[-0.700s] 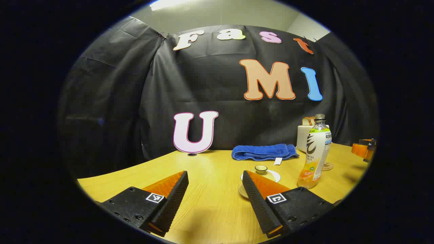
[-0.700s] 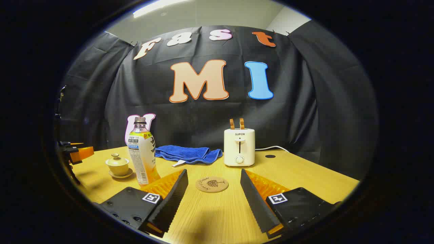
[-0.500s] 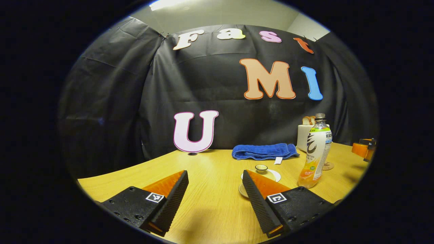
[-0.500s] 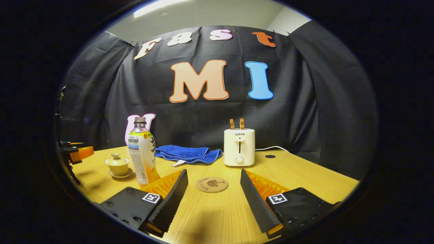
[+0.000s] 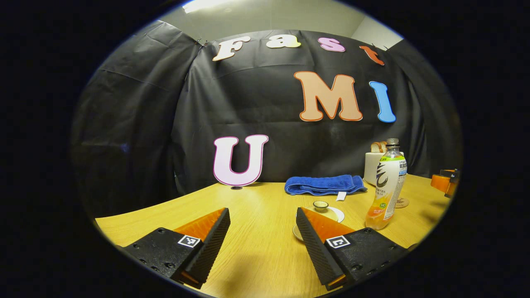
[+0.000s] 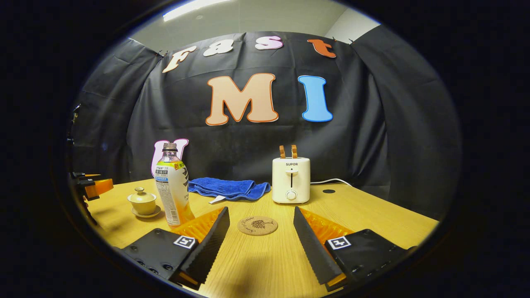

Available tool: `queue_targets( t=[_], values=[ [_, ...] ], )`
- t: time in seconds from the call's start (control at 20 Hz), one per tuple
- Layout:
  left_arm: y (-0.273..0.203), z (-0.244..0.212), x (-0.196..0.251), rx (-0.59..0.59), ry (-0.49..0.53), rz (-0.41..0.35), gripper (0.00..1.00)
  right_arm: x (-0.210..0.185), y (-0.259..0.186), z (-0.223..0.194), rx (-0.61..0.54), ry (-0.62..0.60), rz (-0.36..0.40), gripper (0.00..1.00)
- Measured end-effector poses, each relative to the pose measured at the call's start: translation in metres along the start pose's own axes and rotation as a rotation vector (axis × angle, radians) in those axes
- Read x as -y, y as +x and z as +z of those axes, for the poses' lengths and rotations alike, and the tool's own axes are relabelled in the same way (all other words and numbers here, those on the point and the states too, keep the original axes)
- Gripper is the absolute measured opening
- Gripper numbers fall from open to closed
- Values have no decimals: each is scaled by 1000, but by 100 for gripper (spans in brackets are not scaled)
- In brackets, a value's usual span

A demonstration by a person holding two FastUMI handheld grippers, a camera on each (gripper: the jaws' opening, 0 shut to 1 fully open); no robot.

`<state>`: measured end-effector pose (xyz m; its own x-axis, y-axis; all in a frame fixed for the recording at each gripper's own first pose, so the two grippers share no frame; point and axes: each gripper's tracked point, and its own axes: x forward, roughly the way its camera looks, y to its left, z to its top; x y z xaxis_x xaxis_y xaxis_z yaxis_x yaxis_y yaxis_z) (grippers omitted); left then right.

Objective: Open the teacup lid with one hand, grasp the water bottle and pour water into the teacup with the other hand; after pouring, place the water bottle on the coaster and then close the teacup lid.

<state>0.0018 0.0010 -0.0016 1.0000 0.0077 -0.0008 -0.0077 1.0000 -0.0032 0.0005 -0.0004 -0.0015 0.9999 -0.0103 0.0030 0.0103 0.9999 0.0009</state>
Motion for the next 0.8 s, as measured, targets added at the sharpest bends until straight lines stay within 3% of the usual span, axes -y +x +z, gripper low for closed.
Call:
queue_targets(
  t=[0.1,0.2,0.45,0.8],
  values=[
    [0,0,0,-1,0,-1,94,0,0,0,0,0,0,99],
    [0,0,4,0,-3,-18,94,0,0,0,1,0,0,94],
    [3,1,39,6,-8,-179,94,0,0,-1,1,0,0,94],
    [18,1,78,9,-12,-333,93,-1,0,-1,2,0,0,94]
  ],
)
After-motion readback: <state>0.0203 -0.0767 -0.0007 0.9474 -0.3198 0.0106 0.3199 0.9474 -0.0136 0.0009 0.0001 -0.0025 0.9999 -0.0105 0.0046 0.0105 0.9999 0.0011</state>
